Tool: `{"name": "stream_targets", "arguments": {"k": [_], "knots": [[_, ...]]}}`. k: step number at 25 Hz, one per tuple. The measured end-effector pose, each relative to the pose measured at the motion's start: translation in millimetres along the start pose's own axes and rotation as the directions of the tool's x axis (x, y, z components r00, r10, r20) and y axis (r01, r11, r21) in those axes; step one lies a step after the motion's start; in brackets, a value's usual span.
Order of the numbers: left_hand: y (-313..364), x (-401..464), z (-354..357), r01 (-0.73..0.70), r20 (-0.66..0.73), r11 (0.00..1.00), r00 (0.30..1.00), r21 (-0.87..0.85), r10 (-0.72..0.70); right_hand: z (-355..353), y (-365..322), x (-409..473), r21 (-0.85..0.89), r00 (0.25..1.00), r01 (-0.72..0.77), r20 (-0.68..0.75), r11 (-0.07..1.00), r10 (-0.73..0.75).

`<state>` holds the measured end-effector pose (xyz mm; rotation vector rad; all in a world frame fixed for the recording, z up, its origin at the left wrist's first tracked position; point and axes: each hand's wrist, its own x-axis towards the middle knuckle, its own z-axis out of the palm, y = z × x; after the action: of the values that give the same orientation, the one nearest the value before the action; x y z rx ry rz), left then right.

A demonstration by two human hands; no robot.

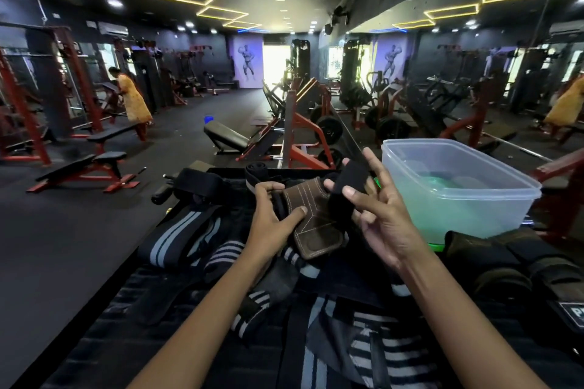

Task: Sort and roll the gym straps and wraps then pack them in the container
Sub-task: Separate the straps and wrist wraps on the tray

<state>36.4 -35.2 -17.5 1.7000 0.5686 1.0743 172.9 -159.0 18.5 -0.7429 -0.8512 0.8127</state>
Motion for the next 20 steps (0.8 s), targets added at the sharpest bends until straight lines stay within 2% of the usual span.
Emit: {"name": "stream_targets", "arguments": {"k": [4, 6, 8, 11, 13, 16, 18, 20], "knots": [[-4, 1, -2, -0.143, 0.071, 0.982, 0.988, 0.123, 0.135, 6, 8, 0, -0.171, 0.997, 0.072, -0.001, 0.983, -0.073], [-6, 3, -6, -0.184, 0.051, 0.972, 0.983, 0.148, 0.179, 9, 5, 1, -0.240, 0.976, 0.143, -0.128, 0.960, -0.177], [-8, 6, -9, -0.195, 0.036, 0.967, 0.981, 0.164, 0.192, 10, -1, 1, -0.225, 0.932, 0.213, -0.245, 0.951, -0.266], [-9, 7, -7, -0.174, 0.067, 0.978, 0.984, 0.118, 0.167, 11, -9, -2, -0.104, 0.908, 0.275, -0.300, 0.956, -0.293], [-9, 5, -1, -0.168, 0.121, 0.982, 0.980, 0.087, 0.157, 12, -8, -3, -0.074, 0.937, 0.239, -0.245, 0.968, -0.249], [-9, 5, 4, -0.168, 0.195, 0.984, 0.969, 0.058, 0.154, 17, -2, -2, -0.245, 0.961, 0.240, -0.079, 0.939, -0.266], [-10, 5, 3, -0.157, 0.262, 0.985, 0.956, 0.073, 0.133, 18, 2, -2, -0.268, 0.956, 0.257, -0.071, 0.928, -0.285], [-12, 4, 1, -0.156, 0.335, 0.983, 0.935, 0.097, 0.115, 17, 2, -2, -0.212, 0.952, 0.250, -0.125, 0.945, -0.280]]}}
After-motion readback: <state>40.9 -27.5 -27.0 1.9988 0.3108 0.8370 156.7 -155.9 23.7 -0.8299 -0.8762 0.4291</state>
